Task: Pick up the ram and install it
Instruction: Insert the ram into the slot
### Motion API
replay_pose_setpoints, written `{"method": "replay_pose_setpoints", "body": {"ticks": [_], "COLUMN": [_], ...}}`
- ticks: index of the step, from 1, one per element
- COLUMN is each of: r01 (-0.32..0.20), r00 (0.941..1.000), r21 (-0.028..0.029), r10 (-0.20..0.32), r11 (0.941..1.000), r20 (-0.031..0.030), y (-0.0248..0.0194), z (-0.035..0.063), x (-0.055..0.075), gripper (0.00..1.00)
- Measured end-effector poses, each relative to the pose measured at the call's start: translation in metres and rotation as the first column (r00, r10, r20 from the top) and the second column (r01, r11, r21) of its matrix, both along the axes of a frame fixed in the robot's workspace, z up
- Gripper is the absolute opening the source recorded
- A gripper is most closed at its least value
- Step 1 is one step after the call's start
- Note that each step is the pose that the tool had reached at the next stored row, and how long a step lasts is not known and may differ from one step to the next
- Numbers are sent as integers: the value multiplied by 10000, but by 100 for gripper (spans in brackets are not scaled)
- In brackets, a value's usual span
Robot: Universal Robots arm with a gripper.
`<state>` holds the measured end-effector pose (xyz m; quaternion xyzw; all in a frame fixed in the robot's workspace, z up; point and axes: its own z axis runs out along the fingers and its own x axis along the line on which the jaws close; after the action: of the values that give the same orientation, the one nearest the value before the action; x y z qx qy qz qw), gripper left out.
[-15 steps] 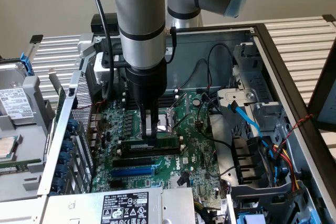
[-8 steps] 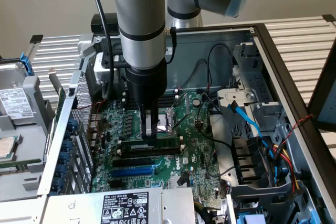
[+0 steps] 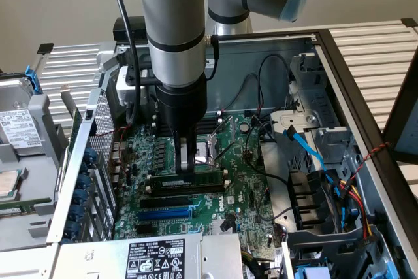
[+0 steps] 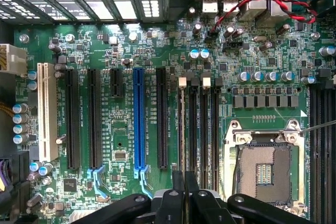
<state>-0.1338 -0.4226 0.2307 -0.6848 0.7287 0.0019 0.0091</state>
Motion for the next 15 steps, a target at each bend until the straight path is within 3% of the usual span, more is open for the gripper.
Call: {"method": "replay_pose_setpoints", "body": {"ticks": [15], "r01": [2], "r00": [10000], "r21": [4], "r10": [-2], "r11": [10000], "r20": [0], "y": [0], "z": [-14], "x": [0], "gripper": [13]}}
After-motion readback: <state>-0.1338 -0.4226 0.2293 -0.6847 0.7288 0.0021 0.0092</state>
